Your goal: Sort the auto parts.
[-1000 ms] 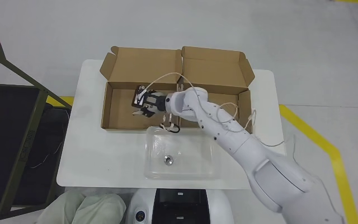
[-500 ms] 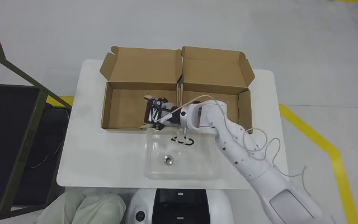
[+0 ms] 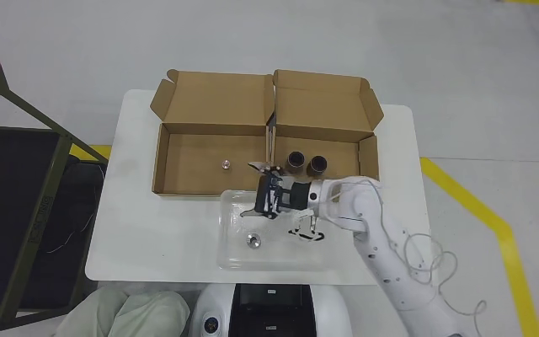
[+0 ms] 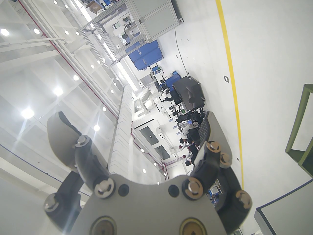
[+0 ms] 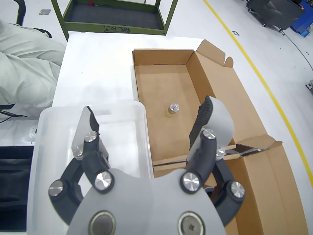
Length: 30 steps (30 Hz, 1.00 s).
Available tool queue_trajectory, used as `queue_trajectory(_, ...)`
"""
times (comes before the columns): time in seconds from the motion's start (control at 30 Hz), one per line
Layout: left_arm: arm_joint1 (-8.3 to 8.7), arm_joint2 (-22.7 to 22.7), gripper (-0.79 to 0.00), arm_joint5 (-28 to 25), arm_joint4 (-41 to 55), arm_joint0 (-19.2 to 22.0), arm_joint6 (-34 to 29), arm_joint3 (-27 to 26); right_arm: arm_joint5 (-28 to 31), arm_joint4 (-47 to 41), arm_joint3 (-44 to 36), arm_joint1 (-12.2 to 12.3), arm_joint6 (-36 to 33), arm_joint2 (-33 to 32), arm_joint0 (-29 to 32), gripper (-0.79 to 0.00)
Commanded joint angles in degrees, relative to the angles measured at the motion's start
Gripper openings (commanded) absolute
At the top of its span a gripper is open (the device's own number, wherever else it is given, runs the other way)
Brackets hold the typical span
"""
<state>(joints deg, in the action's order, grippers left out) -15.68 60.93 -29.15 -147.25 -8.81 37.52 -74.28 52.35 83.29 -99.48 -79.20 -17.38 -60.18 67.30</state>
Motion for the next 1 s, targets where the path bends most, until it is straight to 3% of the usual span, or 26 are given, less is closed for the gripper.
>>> queue_trajectory(0.0, 0.0, 0.0, 0.0, 0.0, 0.0, 0.0, 0.0, 0.0, 0.66, 1.04, -1.32, 0.53, 0.36, -1.05, 1.61, -0.055)
queue_trajectory(0.23, 0.0, 0.0, 0.0, 0.0, 0.0, 0.0, 0.0, 0.0, 2.52, 6.66, -4.04, 2.15, 2.07, -3.05, 5.83, -0.043)
queue_trajectory(0.6, 0.0, 0.0, 0.0, 0.0, 0.0, 0.0, 0.0, 0.0, 2.52, 14.91, -1.35, 3.95, 6.32, -2.49, 9.91, -0.046)
queue_trajectory(0.97, 0.0, 0.0, 0.0, 0.0, 0.0, 0.0, 0.0, 0.0, 2.86, 19.46, 0.01, 5.09, 9.17, -0.26, 10.25, -0.052)
